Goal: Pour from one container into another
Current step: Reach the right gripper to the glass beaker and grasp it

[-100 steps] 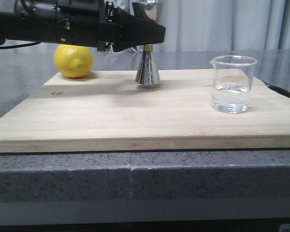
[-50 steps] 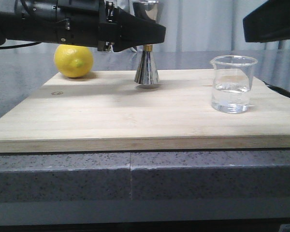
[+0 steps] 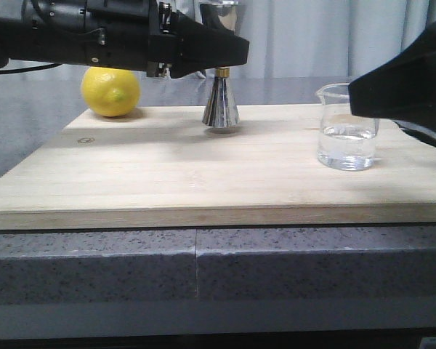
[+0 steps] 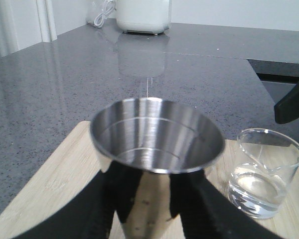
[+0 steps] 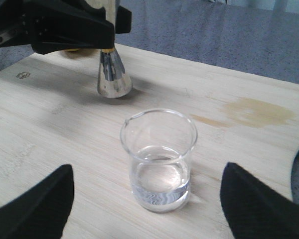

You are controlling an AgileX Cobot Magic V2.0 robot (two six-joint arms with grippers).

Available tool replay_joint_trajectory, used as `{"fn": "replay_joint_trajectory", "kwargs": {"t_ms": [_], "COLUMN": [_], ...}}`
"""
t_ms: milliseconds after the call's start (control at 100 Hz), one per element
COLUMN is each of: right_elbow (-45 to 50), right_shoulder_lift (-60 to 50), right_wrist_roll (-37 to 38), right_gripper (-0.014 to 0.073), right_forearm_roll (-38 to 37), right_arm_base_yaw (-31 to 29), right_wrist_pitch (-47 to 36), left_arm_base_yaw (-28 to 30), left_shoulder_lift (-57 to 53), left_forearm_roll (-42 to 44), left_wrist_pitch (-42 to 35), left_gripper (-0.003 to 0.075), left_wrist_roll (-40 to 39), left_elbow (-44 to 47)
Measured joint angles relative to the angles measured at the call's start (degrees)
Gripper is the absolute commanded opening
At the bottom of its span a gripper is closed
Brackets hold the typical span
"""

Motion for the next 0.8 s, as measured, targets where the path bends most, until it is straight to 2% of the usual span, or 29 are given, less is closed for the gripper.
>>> {"fn": "replay_joint_trajectory", "kwargs": {"t_ms": [800], "right_elbow": [0.0], "right_shoulder_lift": [0.0], "right_wrist_roll": [1.1], "right_gripper": [0.0547], "right_forearm_roll": [0.0], "right_arm_base_yaw": [0.0], "right_wrist_pitch": [0.0], "left_arm_base_yaw": [0.0], "left_shoulder_lift": [0.0], "left_forearm_roll": [0.0], "left_wrist_pitch": [0.0], "left_gripper": [0.026], "left_wrist_roll": [0.0], "left_elbow": [0.0]}}
